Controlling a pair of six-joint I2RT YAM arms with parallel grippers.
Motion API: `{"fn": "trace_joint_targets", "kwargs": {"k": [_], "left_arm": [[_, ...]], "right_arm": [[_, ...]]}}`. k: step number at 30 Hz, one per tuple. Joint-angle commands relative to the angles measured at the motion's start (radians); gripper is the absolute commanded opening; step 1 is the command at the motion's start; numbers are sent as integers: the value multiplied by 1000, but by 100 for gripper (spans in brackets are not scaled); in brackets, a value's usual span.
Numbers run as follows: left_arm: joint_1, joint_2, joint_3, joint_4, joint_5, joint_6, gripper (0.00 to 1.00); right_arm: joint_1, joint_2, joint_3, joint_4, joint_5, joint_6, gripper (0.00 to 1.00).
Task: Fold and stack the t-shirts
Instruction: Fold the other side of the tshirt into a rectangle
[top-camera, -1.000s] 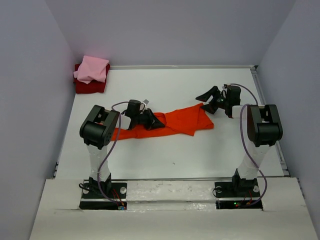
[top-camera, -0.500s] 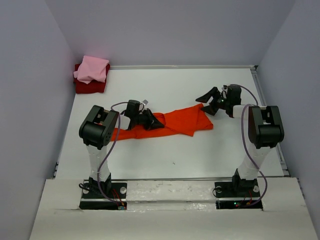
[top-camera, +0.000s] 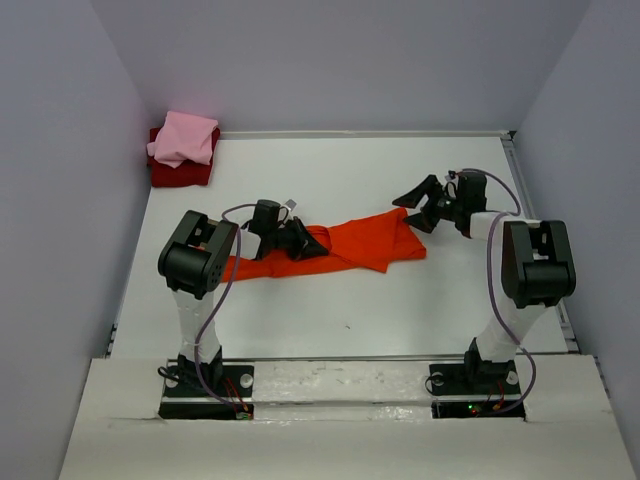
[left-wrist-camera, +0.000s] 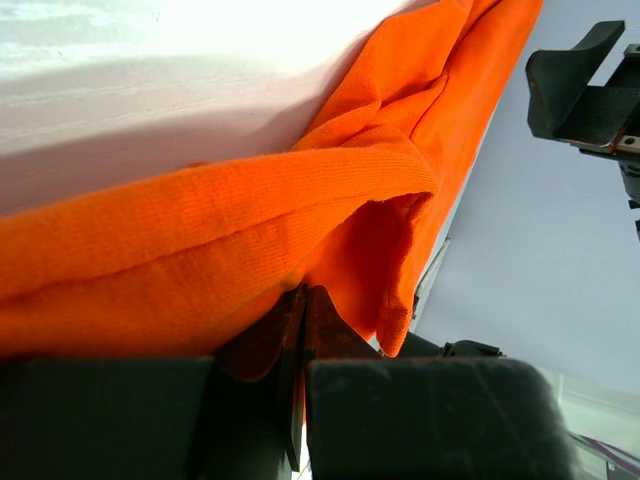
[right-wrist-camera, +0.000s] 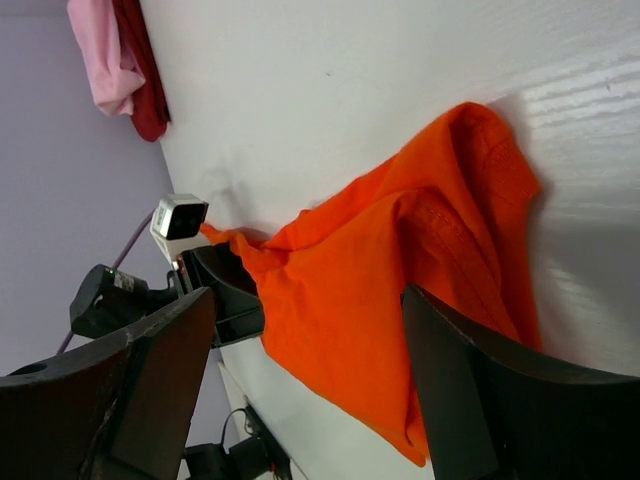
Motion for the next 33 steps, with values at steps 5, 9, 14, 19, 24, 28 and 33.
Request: {"fn": "trace_joint_targets", "kwargs": {"k": [5,9,14,19,24,28,33], "left_arm": [[9,17,-14,-119,-110,53,11],[9,14,-19,-119,-110,54,11],[9,8,-31,-119,-112,57,11],[11,3,-36,-119,-113,59,11],[9,3,-40,-119,-115,59,11],[11,-3,-43,-119,-118,57,11],[11,-7,-45,-121,-125,54,11]], "right_arm": [[17,-13,-80,79,-30,15,80],[44,13,-90,110,-25,31,79],[94,53,-79,155,-25,63,79],[114,90,-58,178,-21,80,79],[114,127,-9,193,-22,82,79],[114,159,51,201,-35,106,79],[114,150,87,149,-38,89,79]]}}
